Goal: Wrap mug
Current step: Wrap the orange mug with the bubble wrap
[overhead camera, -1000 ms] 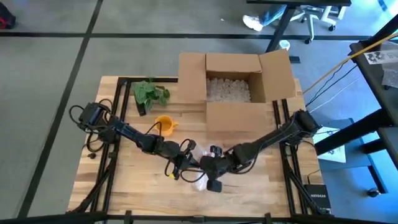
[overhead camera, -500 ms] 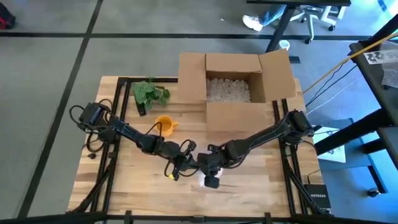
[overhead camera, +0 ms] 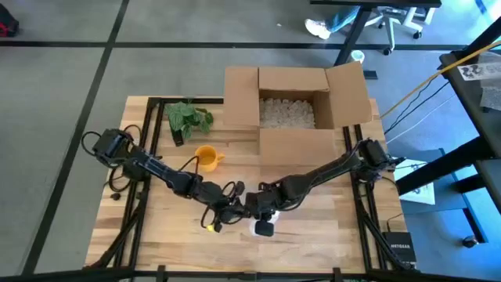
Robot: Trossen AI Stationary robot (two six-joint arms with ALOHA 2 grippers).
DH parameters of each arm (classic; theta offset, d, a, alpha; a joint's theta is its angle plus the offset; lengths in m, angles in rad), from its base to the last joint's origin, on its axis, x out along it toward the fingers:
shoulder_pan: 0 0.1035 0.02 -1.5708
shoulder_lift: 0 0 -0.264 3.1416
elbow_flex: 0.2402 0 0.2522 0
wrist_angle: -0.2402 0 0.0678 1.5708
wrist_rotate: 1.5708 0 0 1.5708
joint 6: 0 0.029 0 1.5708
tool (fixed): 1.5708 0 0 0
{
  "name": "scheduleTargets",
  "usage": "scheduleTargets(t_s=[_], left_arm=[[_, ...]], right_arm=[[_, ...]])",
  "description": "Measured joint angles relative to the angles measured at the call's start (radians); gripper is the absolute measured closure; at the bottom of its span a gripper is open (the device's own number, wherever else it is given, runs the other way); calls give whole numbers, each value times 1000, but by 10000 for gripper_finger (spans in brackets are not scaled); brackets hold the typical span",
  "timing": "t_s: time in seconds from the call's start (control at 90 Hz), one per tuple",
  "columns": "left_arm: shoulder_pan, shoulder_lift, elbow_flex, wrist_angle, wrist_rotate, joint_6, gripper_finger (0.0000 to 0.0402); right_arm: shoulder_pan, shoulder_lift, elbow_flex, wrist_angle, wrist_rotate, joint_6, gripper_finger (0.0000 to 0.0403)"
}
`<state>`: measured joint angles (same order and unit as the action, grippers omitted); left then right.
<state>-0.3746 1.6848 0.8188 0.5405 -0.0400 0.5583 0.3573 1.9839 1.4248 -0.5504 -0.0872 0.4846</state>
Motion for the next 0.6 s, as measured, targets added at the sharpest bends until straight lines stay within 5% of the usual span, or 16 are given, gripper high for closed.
scheduleTargets(t_s=[0.6], left_arm=[[61, 60, 5, -27, 39, -32, 402]], right_arm=[[-1, -3, -1, 32, -19, -13, 403]])
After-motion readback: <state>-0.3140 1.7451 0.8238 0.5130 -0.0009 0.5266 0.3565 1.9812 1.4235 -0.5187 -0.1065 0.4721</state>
